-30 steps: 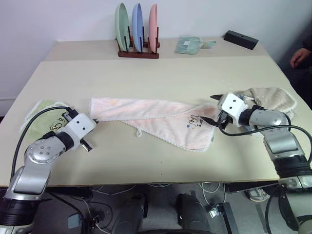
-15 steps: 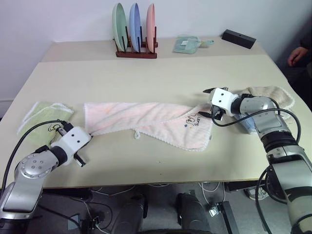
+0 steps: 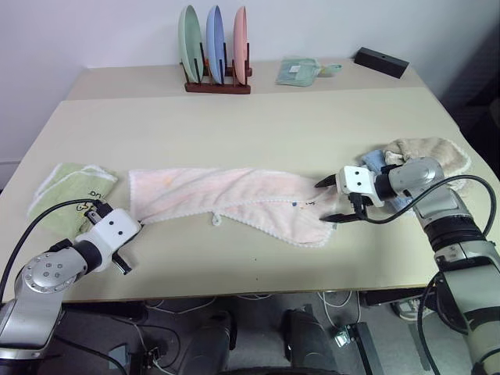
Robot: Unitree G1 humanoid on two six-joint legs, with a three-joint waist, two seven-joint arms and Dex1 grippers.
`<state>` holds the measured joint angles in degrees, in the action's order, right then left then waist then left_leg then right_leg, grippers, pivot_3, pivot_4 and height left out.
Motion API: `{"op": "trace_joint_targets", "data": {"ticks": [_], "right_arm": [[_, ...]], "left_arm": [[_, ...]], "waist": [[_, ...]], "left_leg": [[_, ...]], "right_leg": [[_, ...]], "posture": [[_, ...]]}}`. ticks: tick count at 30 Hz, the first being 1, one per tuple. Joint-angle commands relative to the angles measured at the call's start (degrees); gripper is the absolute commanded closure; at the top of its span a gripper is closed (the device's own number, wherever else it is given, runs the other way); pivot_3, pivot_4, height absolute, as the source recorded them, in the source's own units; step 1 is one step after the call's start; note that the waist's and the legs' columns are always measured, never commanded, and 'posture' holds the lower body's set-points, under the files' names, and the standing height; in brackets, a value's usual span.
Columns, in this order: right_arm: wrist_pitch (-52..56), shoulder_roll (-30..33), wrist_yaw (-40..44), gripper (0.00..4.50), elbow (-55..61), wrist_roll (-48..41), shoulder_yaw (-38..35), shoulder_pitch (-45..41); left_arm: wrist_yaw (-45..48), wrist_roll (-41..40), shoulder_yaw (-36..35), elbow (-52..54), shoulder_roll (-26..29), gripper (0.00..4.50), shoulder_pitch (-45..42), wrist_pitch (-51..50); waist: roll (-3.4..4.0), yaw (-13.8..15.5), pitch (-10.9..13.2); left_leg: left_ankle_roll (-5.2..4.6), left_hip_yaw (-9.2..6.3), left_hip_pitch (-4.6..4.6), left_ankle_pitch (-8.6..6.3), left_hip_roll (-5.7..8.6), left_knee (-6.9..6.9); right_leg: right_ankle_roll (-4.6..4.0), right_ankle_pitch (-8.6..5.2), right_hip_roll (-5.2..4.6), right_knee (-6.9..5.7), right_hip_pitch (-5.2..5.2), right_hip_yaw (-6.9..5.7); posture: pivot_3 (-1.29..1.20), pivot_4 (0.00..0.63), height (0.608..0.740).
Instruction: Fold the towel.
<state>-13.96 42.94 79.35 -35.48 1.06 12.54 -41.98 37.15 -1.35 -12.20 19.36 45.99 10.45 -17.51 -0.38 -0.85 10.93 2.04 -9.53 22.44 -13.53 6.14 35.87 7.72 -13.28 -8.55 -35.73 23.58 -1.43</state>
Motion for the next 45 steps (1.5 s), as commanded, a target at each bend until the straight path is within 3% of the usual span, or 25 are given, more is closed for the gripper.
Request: {"op": "trace_joint_targets", "data": {"ticks": [1, 7, 8, 10, 12, 17, 18, 25, 28, 34, 38, 42, 45], "right_arm": [[2.29, 1.7, -2.18, 0.0, 5.79, -1.31, -2.81, 0.92], [-3.26, 2.34, -12.07, 0.0, 2.83, 4.84, -2.28, -0.81], [-4.12, 2.26, -13.32, 0.25, 2.03, 5.57, -2.21, -1.27], [-4.76, 2.14, -13.91, 0.8, 1.22, 5.87, -2.06, -1.68], [-5.68, 2.36, -14.02, 1.69, 0.85, 6.38, -1.68, -1.87], [-6.53, 2.97, -13.77, 4.31, 1.0, 6.62, -1.97, -2.09], [-6.53, 3.17, -13.58, 4.41, 1.25, 6.55, -2.07, -2.0], [-6.46, 3.6, -16.12, 4.41, 2.78, 6.23, -3.43, -3.35], [-6.61, 2.32, -24.29, 4.41, -1.81, 9.08, -4.15, -10.33], [-9.22, 1.86, -45.01, 4.41, -16.34, 17.71, -2.55, -27.97], [-11.78, 2.12, -47.65, 4.41, -18.62, 17.27, -3.2, -33.49], [-12.76, 3.06, -40.05, 4.41, -13.67, 11.8, -4.86, -30.67], [-8.83, 5.72, -27.21, 4.41, -0.83, 3.51, -5.87, -18.93]], "left_arm": [[0.14, 0.32, -0.21, 0.96, 0.24, 4.47, -0.69, 0.5], [0.4, 0.46, 0.97, -0.34, 0.19, 4.47, -2.43, 1.0], [0.43, 0.53, 1.26, -0.58, 0.17, 4.49, -2.69, 1.19], [0.4, 0.56, 1.62, -0.83, 0.12, 4.5, -2.91, 1.46], [0.32, 0.46, 1.72, -0.96, 0.1, 4.5, -2.92, 1.64], [0.08, 0.48, 1.39, -1.09, -0.01, 4.5, -2.0, 2.09], [0.06, 0.47, 1.26, -1.12, -0.01, 4.5, -1.8, 2.17], [-0.17, -1.65, 0.0, -2.51, -0.69, 4.5, -5.0, 1.79], [-2.63, -0.7, 0.91, -10.32, -1.0, 4.5, -16.95, 3.49], [-12.36, 2.08, 0.88, -33.85, -2.15, 4.5, -48.89, 11.28], [-13.95, 1.61, -0.19, -43.73, -0.09, 4.5, -60.36, 16.27], [-7.76, -1.7, -1.25, -40.51, 2.77, 4.5, -57.24, 16.24], [-0.88, -7.39, -5.83, -27.76, 4.56, 4.5, -42.39, 11.13]], "waist": [[0.0, 0.01, 0.0], [0.0, 0.09, 0.0], [0.0, 0.08, 0.0], [0.0, 0.08, 0.0], [-0.01, 0.01, 0.0], [-0.01, 0.03, 0.0], [-0.01, 0.03, 0.0], [-0.01, 0.05, 0.0], [0.04, 0.09, 0.09], [-0.1, 0.04, 0.1], [-0.11, -0.62, 0.09], [-0.1, -2.44, 0.1], [-0.08, -3.25, 0.09]], "left_leg": [[0.0, 0.01, 0.0, 0.0, 0.0, 0.0], [0.0, 0.1, 0.0, 0.0, 0.0, 0.03], [0.0, 0.12, 0.0, 0.0, 0.01, 0.03], [0.0, 0.14, 0.0, 0.0, 0.02, 0.04], [0.0, 0.14, 0.0, 0.0, 0.01, 0.03], [0.0, 0.14, 0.0, 0.0, 0.01, 0.03], [0.0, 0.14, 0.0, 0.0, 0.02, 0.03], [0.0, 0.13, 0.0, 0.0, 0.01, 0.04], [0.04, 0.13, 0.04, 0.03, 0.03, 0.15], [0.29, 0.01, 0.1, 0.19, 0.13, 0.1], [0.46, 0.19, 0.44, 0.28, 0.14, 0.05], [0.39, 0.35, 0.86, 0.24, 0.15, 0.05], [0.36, 0.34, 0.85, 0.22, 0.09, -0.01]], "right_leg": [[0.0, 0.0, 0.0, -0.01, 0.0, 0.01], [0.0, 0.0, 0.0, -0.08, 0.04, 0.07], [0.0, 0.0, -0.01, -0.08, 0.04, 0.08], [0.0, 0.0, -0.01, -0.09, 0.06, 0.1], [0.0, 0.0, 0.0, -0.12, 0.07, 0.11], [0.0, 0.0, -0.01, -0.13, 0.07, 0.11], [0.0, 0.0, -0.01, -0.13, 0.07, 0.11], [0.0, 0.0, 0.0, -0.15, 0.07, 0.12], [0.0, 0.0, 0.0, -0.31, 0.14, 0.12], [-0.06, 0.05, 0.04, -0.34, 0.23, 0.09], [-0.01, 0.01, -0.02, -0.31, 0.67, 0.12], [0.01, 0.03, -0.08, -0.33, 1.06, 0.13], [0.02, 0.02, -0.06, -0.31, 1.07, 0.14]], "posture": [[0.0, 0.15, 0.737], [0.0, 0.15, 0.737], [0.0, 0.15, 0.737], [0.0, 0.15, 0.737], [0.0, 0.15, 0.737], [0.0, 0.15, 0.737], [0.0, 0.15, 0.737], [0.0, 0.15, 0.737], [0.0, 0.15, 0.737], [0.0, 0.15, 0.737], [0.0, 0.15, 0.737], [0.0, 0.15, 0.737], [0.0, 0.15, 0.737]]}}
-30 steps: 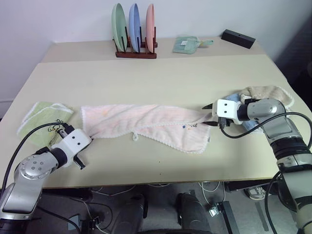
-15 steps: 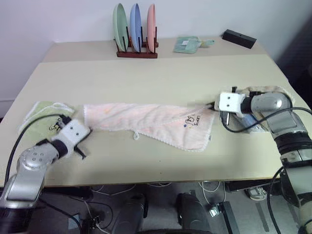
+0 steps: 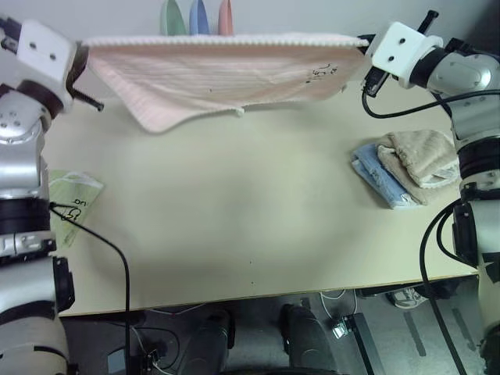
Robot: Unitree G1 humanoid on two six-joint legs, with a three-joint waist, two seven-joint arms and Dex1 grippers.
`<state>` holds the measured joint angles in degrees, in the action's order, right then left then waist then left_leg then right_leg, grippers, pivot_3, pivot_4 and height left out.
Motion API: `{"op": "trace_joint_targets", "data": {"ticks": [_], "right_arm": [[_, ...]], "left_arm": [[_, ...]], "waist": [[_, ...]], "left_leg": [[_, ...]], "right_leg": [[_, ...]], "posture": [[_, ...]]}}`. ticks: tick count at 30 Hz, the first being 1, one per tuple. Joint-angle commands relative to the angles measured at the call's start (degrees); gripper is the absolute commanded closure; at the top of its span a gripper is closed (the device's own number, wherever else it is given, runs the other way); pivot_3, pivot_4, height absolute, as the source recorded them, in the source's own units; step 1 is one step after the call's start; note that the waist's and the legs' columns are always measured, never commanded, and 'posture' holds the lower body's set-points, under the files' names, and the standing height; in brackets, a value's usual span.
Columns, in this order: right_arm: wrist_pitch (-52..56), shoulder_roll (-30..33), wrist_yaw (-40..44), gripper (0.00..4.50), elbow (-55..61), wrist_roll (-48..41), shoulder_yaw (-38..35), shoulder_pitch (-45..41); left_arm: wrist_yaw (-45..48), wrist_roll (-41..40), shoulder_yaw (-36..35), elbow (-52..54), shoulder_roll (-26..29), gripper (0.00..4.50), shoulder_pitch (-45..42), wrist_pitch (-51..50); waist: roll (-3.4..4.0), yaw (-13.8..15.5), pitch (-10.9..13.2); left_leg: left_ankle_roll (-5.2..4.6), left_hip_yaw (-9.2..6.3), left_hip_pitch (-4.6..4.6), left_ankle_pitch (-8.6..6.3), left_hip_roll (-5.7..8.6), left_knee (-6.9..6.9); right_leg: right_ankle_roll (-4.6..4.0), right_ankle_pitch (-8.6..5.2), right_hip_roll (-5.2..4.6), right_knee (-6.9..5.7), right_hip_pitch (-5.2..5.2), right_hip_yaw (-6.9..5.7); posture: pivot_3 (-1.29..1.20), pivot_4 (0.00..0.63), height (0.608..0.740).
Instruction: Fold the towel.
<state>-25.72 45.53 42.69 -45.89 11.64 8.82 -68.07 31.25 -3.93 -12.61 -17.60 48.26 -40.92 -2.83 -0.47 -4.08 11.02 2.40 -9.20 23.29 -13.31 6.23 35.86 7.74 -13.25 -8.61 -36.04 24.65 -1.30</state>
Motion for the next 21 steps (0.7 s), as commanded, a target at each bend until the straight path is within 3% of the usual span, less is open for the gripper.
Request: {"op": "trace_joint_targets", "data": {"ticks": [1, 7, 13, 17, 21], "right_arm": [[5.33, 4.22, 13.04, 4.41, 14.42, -9.65, -2.49, 11.55], [21.95, 10.69, 23.44, 4.41, 37.4, -19.87, -6.1, 33.46], [33.76, 19.07, 31.77, 4.41, 49.21, -27.53, -10.85, 46.41], [36.8, 20.48, 34.19, 4.41, 50.64, -30.1, -12.08, 47.72], [33.98, 16.44, 30.98, 4.41, 46.26, -25.85, -9.09, 43.11]], "left_arm": [[6.94, -6.97, -7.38, 13.65, 2.54, 4.5, 14.35, -5.92], [15.13, -16.12, -19.06, 35.78, 3.56, 4.5, 41.94, -19.84], [23.26, -21.97, -28.25, 47.43, 4.39, 4.5, 60.43, -30.72], [25.17, -22.64, -28.61, 48.25, 5.54, 4.5, 63.73, -32.43], [21.24, -19.05, -21.18, 43.06, 5.76, 4.5, 56.4, -28.89]], "waist": [[0.01, -0.1, 0.0], [0.11, 0.71, 0.14], [0.09, 2.73, 0.1], [0.08, 3.43, 0.1], [0.05, 3.56, 0.08]], "left_leg": [[-0.04, -0.02, 0.0, -0.03, -0.06, 0.06], [-0.37, -0.01, 0.02, -0.21, -0.08, 0.31], [-0.5, 0.49, -0.56, -0.29, -0.2, 0.27], [-0.68, 1.09, -0.8, -0.4, -0.27, 0.29], [-0.68, 1.22, -0.8, -0.4, -0.31, 0.33]], "right_leg": [[0.01, -0.01, 0.0, -0.06, 0.0, 0.0], [-0.02, 0.05, 0.03, -0.28, 0.17, 0.37], [-0.19, -0.08, 0.05, -0.15, -0.35, 0.57], [-0.15, -0.11, 0.04, -0.14, -0.42, 0.89], [-0.18, -0.09, 0.03, -0.09, -0.45, 0.9]], "posture": [[0.0, 0.15, 0.737], [0.0, 0.15, 0.737], [0.0, 0.15, 0.737], [0.0, 0.15, 0.737], [0.0, 0.15, 0.737]]}}
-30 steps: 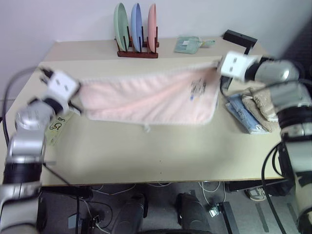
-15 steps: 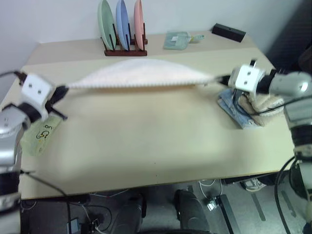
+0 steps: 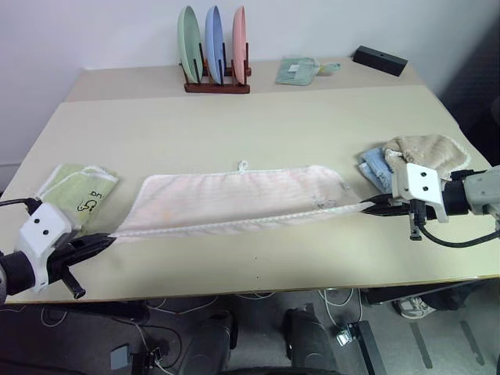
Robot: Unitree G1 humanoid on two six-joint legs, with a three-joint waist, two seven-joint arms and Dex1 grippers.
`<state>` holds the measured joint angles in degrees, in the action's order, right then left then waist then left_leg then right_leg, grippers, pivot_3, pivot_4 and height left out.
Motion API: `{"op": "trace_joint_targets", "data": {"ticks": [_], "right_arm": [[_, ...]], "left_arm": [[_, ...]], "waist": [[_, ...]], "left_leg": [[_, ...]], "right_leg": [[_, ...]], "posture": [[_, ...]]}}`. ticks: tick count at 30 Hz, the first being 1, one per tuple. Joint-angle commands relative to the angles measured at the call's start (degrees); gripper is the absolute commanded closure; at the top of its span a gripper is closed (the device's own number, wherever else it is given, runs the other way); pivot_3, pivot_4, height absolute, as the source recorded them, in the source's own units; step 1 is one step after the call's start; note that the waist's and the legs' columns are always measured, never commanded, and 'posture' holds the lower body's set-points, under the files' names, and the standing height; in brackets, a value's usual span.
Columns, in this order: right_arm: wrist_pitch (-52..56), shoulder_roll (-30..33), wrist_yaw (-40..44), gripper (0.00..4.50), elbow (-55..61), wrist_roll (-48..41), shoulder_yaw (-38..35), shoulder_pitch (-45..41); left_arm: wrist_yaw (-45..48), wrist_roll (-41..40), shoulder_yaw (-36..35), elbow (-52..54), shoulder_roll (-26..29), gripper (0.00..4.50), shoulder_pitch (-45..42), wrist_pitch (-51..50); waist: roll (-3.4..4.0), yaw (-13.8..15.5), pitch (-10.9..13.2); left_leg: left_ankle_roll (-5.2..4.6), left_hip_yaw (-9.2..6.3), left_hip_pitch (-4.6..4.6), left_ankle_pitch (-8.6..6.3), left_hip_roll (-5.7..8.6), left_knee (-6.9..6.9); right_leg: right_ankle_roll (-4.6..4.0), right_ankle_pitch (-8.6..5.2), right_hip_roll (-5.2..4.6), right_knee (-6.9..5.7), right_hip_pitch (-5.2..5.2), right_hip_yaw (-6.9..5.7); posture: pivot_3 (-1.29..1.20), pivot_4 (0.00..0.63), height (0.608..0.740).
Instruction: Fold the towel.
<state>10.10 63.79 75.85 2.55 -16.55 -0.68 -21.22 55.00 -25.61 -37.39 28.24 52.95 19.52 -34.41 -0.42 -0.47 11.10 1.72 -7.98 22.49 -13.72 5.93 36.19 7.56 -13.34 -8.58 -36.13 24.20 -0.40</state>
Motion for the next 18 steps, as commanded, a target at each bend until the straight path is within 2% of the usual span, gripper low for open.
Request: {"op": "trace_joint_targets", "data": {"ticks": [1, 9, 13, 18], "right_arm": [[-2.96, -2.78, -2.9, 4.41, -3.94, 3.85, 1.41, -5.21], [-12.61, -12.0, -9.02, 4.41, -23.82, 15.51, 8.82, -19.13], [-16.28, -15.47, -10.67, 4.41, -31.77, 18.66, 10.8, -23.52], [-19.71, -18.61, -11.96, 4.41, -38.71, 20.52, 11.55, -26.64]], "left_arm": [[-3.41, 3.68, 5.51, -4.63, 0.97, 4.5, -6.5, 3.67], [-7.72, 13.7, 22.05, -27.54, -0.97, 4.5, -28.39, 15.62], [-8.07, 16.27, 26.67, -37.46, -2.7, 4.5, -35.81, 20.03], [-7.48, 17.87, 29.63, -44.22, -4.22, 4.5, -39.85, 23.36]], "waist": [[-0.01, -0.13, 0.0], [-0.04, -0.47, 0.0], [-0.05, -0.57, 0.01], [-0.06, -0.66, 0.0]], "left_leg": [[0.0, 0.02, -0.01, 0.0, 0.0, 0.0], [-0.01, 0.06, 0.0, -0.01, 0.06, -0.07], [0.0, 0.07, 0.0, -0.01, 0.14, -0.09], [0.0, 0.06, 0.01, 0.0, 0.15, -0.07]], "right_leg": [[0.0, 0.02, 0.01, 0.0, 0.0, 0.01], [0.27, 0.22, 0.01, 0.0, 0.14, 0.06], [0.3, 0.24, 0.02, -0.01, 0.18, 0.09], [0.33, 0.27, 0.04, -0.02, 0.2, 0.09]], "posture": [[0.0, 0.15, 0.737], [0.0, 0.15, 0.737], [0.0, 0.15, 0.737], [0.0, 0.15, 0.737]]}}
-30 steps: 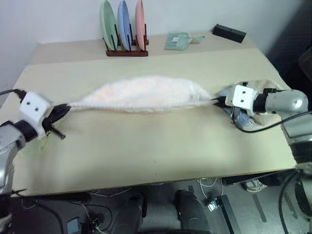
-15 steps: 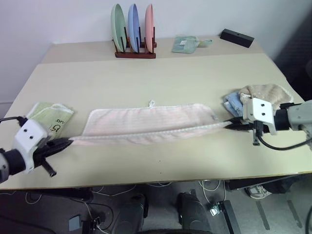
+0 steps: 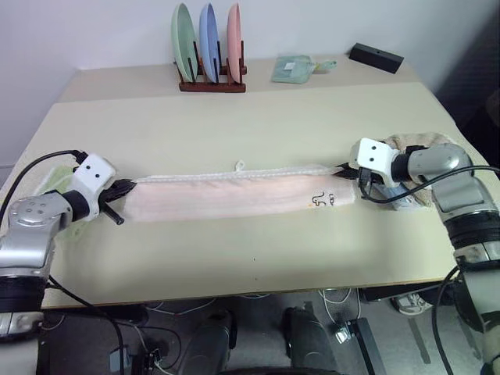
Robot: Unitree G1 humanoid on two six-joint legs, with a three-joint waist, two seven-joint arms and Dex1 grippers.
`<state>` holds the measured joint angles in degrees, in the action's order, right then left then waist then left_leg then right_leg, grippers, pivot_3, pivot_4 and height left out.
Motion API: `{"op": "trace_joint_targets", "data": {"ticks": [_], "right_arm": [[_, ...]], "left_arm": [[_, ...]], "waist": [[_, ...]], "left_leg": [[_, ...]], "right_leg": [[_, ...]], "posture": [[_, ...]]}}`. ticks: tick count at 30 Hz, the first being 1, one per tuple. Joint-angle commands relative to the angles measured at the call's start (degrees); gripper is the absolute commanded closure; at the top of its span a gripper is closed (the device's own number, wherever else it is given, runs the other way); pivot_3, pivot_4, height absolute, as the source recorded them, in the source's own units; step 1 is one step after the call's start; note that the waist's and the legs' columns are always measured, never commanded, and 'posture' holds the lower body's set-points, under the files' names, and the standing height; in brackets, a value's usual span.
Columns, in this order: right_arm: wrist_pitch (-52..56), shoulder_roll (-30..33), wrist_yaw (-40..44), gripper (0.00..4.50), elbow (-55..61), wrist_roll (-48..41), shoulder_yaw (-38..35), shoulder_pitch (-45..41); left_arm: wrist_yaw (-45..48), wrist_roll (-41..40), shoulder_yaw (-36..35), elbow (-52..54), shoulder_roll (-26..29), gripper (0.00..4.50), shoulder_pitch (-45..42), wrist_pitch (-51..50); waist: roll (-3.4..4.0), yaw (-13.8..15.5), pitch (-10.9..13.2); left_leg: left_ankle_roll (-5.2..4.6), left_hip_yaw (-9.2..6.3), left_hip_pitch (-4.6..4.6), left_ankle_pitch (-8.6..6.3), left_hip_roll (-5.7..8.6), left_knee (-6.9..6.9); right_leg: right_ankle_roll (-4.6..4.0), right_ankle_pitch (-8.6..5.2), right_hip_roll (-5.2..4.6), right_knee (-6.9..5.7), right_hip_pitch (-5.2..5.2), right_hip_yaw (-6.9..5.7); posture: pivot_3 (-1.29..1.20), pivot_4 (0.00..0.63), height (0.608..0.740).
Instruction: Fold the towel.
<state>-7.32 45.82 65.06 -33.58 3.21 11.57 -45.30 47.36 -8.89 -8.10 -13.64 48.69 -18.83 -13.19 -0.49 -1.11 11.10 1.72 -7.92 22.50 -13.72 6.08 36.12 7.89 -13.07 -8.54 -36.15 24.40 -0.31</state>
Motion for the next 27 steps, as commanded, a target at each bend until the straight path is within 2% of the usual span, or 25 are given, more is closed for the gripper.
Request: {"op": "trace_joint_targets", "data": {"ticks": [1, 5, 8, 12, 17, 20, 23, 24, 25, 27], "right_arm": [[-2.89, -1.24, -1.59, 4.41, -3.85, 1.18, -0.57, -3.15], [-2.97, -2.81, -3.12, 4.41, -6.63, 1.68, -1.01, -4.69], [-3.43, -2.96, -4.91, 3.54, -7.21, 2.31, -1.44, -5.18], [-4.39, -2.16, -8.98, 1.63, -6.33, 3.45, -2.37, -5.38], [-3.86, -0.3, -13.15, 1.63, -3.23, 3.54, -4.55, -4.27], [0.32, 1.01, -13.11, 1.63, 1.7, 0.54, -7.76, -1.77], [14.96, 1.95, -8.6, 0.72, 16.79, -10.77, -14.69, 6.54], [20.31, 1.82, -8.5, 0.3, 22.2, -14.33, -17.03, 9.5], [26.38, 1.53, -9.05, 0.07, 28.23, -18.31, -19.55, 13.44], [36.99, 1.14, -9.94, 0.07, 40.55, -25.94, -24.0, 22.91]], "left_arm": [[0.25, 1.45, 0.83, -3.31, -0.13, 4.5, -1.86, 2.7], [0.37, 0.28, 0.57, -5.69, -1.19, 4.5, -3.13, 1.8], [-0.86, 0.47, 0.08, -6.08, -1.32, 3.61, -3.25, 1.35], [-7.54, 2.52, -1.43, -6.84, -2.14, 1.67, -3.88, 4.33], [-13.01, -0.67, -5.9, -4.88, -4.82, 1.67, -4.83, 3.49], [-13.45, -2.96, -8.06, -0.34, -6.23, 1.67, -3.24, 3.12], [-12.88, -6.65, -9.56, 7.96, -7.98, 1.61, -0.3, 0.8], [-12.43, -7.29, -9.12, 10.94, -8.3, 1.61, 0.94, -0.06], [-11.24, -7.67, -7.65, 14.71, -8.51, 1.61, 2.86, -0.56], [-9.31, -8.28, -3.54, 22.34, -9.39, 1.61, 6.4, -2.22]], "waist": [[0.0, -0.05, 0.0], [0.0, -0.06, 0.0], [0.0, -0.06, 0.0], [0.0, -0.05, 0.0], [0.0, 0.02, 0.0], [0.0, 0.06, 0.0], [-0.05, 0.26, -0.03], [-0.06, 0.29, -0.03], [-0.05, 0.39, -0.03], [-0.05, 0.61, -0.04]], "left_leg": [[0.0, 0.0, 0.0, 0.0, 0.0, -0.01], [0.0, -0.02, 0.0, 0.0, 0.0, 0.0], [0.0, -0.01, 0.0, 0.0, 0.01, 0.01], [0.0, -0.03, 0.0, 0.0, 0.02, 0.01], [0.01, -0.05, 0.0, 0.01, 0.03, 0.02], [0.0, -0.05, 0.0, 0.0, 0.02, 0.01], [0.0, -0.08, 0.02, 0.0, -0.04, 0.0], [-0.01, -0.12, 0.03, -0.01, -0.06, 0.0], [-0.03, -0.12, 0.02, -0.02, -0.05, 0.02], [-0.09, -0.18, 0.05, -0.05, -0.05, 0.03]], "right_leg": [[0.0, 0.0, 0.0, 0.0, 0.0, 0.0], [0.0, 0.03, 0.01, -0.02, 0.01, 0.01], [0.01, 0.03, 0.01, -0.03, 0.01, 0.01], [0.02, 0.04, 0.01, -0.03, 0.01, 0.02], [0.03, 0.04, 0.0, -0.04, 0.02, 0.03], [0.04, 0.05, -0.02, -0.03, 0.02, 0.05], [0.04, 0.05, -0.01, 0.01, 0.01, 0.05], [0.05, 0.04, -0.02, 0.04, -0.01, 0.05], [0.05, 0.04, -0.02, 0.03, -0.03, 0.06], [0.06, 0.05, -0.05, 0.04, -0.03, 0.09]], "posture": [[0.0, 0.15, 0.737], [0.0, 0.15, 0.737], [0.0, 0.15, 0.737], [0.0, 0.15, 0.737], [0.0, 0.15, 0.737], [0.0, 0.15, 0.737], [0.0, 0.15, 0.737], [0.0, 0.15, 0.737], [0.0, 0.15, 0.737], [0.0, 0.15, 0.737]]}}
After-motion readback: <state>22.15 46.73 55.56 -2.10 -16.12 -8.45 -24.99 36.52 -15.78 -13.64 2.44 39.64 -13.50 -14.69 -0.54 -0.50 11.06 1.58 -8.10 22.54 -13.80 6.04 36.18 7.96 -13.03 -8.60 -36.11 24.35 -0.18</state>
